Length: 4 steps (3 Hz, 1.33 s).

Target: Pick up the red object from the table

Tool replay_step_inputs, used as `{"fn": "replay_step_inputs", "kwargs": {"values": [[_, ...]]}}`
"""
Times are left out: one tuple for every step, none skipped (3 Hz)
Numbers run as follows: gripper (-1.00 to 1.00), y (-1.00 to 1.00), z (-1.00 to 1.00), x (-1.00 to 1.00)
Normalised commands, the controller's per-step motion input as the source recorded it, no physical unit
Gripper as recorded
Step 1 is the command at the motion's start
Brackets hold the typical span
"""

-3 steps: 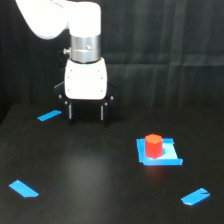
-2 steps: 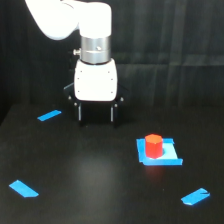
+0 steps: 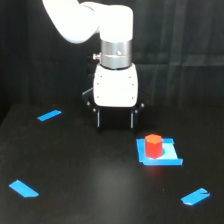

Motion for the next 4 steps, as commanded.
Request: {"fn": "replay_step_inputs", "kwargs": {"values": [[0.88, -0.67, -0.06, 0.70], [0.98, -0.76, 0.28, 0.52], [0.88, -0.80, -0.07, 0.31], [1.00, -0.77, -0.27, 0.21]]}}
